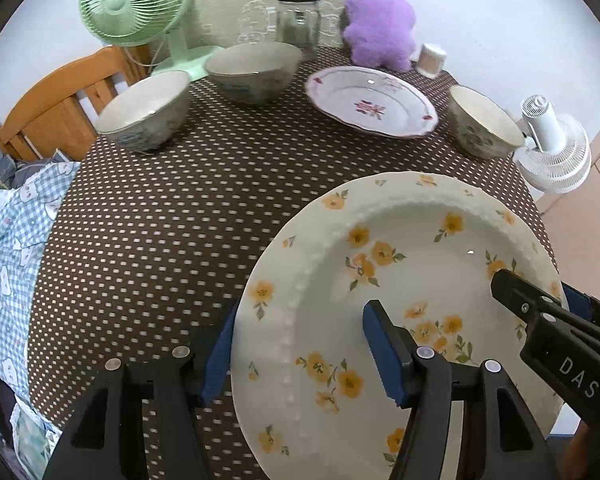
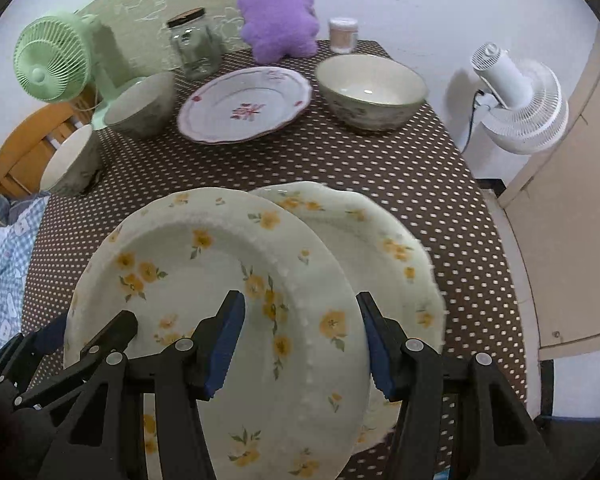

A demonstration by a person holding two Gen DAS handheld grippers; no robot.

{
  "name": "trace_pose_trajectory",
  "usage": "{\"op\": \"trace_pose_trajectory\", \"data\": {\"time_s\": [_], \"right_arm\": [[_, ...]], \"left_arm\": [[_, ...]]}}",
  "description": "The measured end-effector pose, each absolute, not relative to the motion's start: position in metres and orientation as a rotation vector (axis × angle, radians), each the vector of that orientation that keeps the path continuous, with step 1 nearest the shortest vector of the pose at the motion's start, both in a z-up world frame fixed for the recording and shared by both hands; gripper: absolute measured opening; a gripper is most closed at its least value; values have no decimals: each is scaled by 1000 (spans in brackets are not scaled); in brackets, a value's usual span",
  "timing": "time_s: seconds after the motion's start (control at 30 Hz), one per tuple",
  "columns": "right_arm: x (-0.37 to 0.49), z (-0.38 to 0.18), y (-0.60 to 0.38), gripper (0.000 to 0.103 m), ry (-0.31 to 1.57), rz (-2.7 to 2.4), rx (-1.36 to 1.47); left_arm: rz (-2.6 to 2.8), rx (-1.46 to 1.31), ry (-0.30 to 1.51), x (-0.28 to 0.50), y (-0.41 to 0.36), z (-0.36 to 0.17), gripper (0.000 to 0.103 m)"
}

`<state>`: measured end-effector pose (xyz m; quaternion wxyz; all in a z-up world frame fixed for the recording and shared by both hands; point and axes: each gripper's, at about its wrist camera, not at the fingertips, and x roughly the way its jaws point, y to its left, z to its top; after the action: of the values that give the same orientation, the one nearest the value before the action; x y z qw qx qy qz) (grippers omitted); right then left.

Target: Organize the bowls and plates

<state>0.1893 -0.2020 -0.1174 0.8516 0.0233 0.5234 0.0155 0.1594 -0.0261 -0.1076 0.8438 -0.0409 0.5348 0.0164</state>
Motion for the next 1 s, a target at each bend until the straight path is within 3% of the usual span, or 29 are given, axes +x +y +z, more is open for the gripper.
{"op": "trace_pose_trajectory", "data": {"time_s": [0.5, 1.0], "right_arm": [[200, -135, -276, 60, 1140, -31, 82], [213, -151, -289, 60, 1177, -5, 91]], "left_arm": [[-14, -46, 1165, 177, -102, -128, 63], [31, -33, 1190, 197, -119, -144, 66]]}}
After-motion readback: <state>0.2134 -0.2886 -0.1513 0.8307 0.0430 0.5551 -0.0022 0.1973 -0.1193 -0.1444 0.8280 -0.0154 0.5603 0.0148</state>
